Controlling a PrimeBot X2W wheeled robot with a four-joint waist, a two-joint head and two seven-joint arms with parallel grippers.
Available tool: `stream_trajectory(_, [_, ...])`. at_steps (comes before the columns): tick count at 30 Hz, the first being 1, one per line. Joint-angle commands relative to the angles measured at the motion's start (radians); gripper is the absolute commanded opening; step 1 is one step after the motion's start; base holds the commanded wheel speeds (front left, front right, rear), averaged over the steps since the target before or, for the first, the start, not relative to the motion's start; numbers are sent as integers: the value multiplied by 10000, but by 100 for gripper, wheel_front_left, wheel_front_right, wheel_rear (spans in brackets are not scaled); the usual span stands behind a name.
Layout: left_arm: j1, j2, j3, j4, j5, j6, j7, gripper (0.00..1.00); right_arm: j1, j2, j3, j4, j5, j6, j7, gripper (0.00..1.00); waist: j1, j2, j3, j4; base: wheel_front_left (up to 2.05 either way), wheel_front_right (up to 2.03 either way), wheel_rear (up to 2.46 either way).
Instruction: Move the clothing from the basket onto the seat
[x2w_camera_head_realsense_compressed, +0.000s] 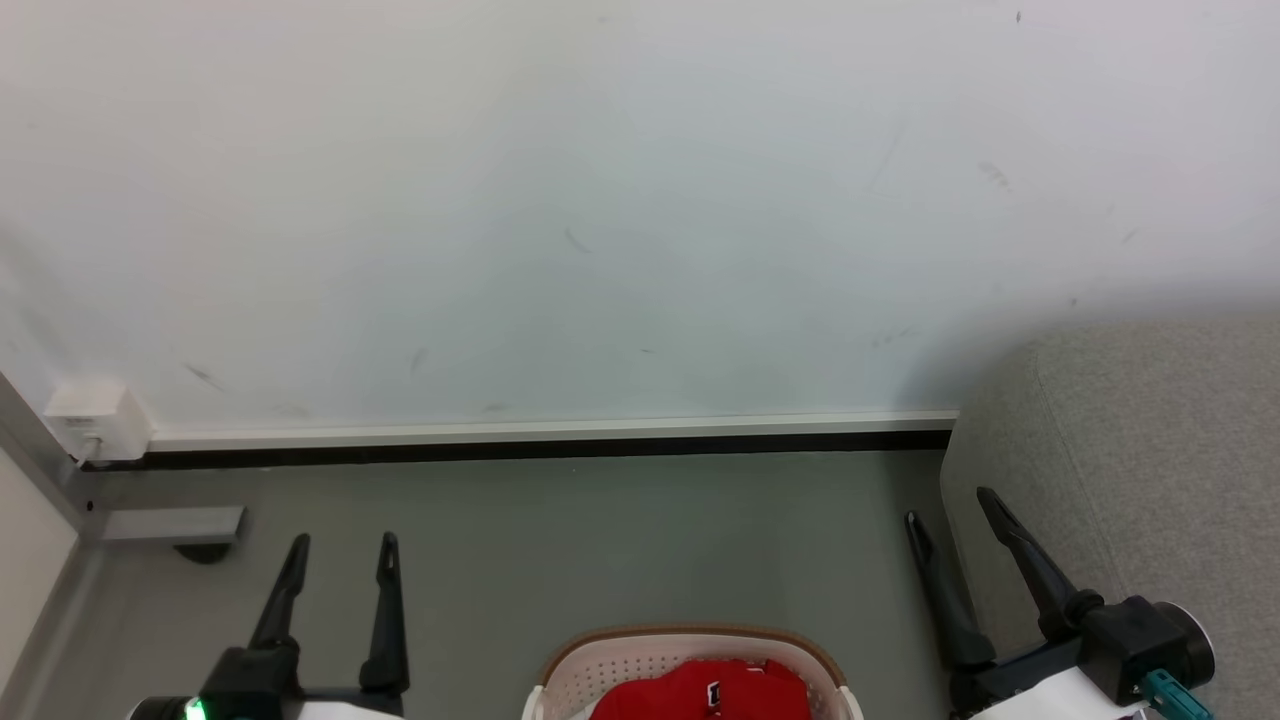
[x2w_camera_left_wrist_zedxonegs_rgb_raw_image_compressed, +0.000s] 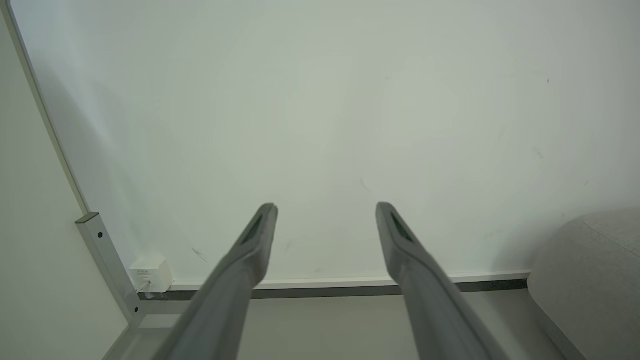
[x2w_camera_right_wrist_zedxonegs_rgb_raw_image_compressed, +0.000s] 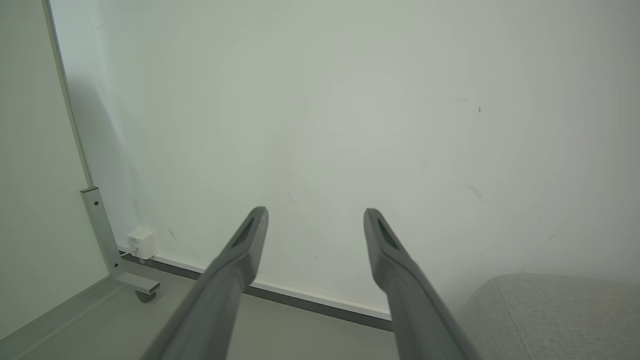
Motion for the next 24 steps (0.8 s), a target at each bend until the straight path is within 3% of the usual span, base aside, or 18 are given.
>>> stream_trajectory(1, [92, -11, 45, -8, -29, -8, -7, 100, -79, 1, -31, 20, 17, -24, -33, 100, 0, 0, 0, -10, 0, 0, 0])
stream_trajectory(24, [-277, -134, -14, -88, -128, -205, -7, 100, -403, -149, -542, -261, -16, -24, -16, 100, 0, 0, 628, -590, 0, 0, 0])
